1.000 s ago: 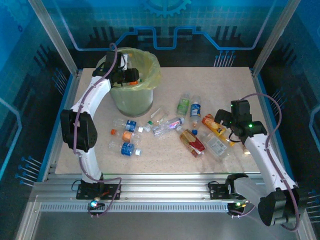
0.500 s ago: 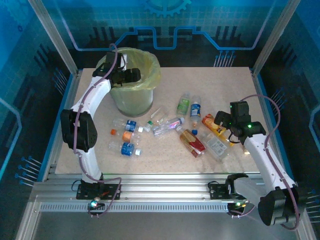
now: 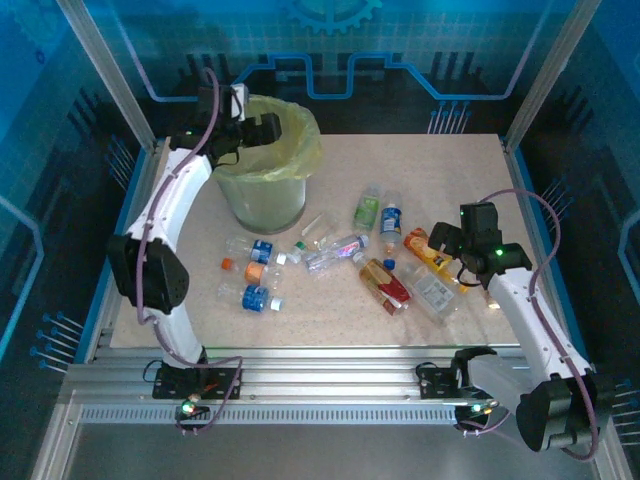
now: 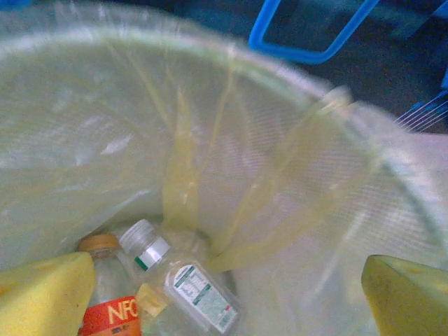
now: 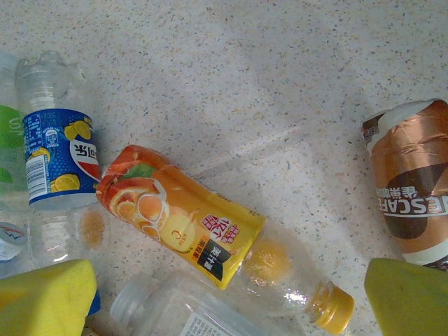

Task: Put the plastic bottles in the bin

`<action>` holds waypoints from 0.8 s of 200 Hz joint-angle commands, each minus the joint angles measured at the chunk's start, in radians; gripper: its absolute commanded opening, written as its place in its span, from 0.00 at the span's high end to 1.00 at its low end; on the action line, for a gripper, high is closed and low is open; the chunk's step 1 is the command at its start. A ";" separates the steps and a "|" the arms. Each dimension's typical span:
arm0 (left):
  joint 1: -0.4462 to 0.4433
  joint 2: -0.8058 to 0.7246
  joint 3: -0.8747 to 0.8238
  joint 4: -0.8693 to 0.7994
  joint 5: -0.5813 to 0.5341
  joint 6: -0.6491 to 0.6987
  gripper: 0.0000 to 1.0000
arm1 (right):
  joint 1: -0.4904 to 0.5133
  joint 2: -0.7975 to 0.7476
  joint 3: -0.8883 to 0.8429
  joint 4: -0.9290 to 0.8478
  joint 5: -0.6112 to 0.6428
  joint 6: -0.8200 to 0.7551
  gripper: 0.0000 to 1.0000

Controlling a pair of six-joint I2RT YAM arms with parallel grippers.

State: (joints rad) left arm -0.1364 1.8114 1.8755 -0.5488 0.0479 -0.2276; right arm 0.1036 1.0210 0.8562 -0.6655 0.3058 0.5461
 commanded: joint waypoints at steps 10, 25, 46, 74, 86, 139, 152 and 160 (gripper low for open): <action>-0.011 -0.180 -0.049 0.030 -0.013 -0.074 0.01 | -0.013 -0.015 0.004 0.005 0.008 -0.019 0.00; -0.011 -0.247 -0.097 0.043 -0.015 -0.102 0.01 | -0.013 -0.015 0.006 0.010 0.008 -0.025 0.00; -0.012 -0.359 -0.211 0.077 -0.015 -0.145 0.01 | -0.012 -0.016 0.010 0.012 0.010 -0.033 0.00; -0.011 -0.539 -0.405 0.108 -0.051 -0.225 0.01 | -0.013 -0.019 0.004 0.022 0.018 -0.041 0.00; -0.011 -0.622 -0.489 0.110 -0.082 -0.263 0.01 | -0.013 -0.019 -0.002 0.030 0.018 -0.043 0.00; -0.011 -0.938 -0.766 -0.054 -0.226 -0.497 0.01 | -0.013 -0.015 -0.006 0.055 0.009 -0.055 0.00; -0.011 -0.983 -0.817 -0.118 -0.236 -0.561 0.01 | -0.013 -0.014 -0.008 0.061 0.006 -0.056 0.00; -0.011 -1.003 -0.847 -0.158 -0.237 -0.605 0.01 | -0.013 -0.013 -0.008 0.062 0.004 -0.056 0.00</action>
State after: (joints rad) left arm -0.1444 0.8650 1.1061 -0.5667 -0.1299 -0.6617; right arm 0.1036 1.0183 0.8562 -0.6231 0.3092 0.5041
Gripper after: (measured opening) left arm 0.989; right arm 0.997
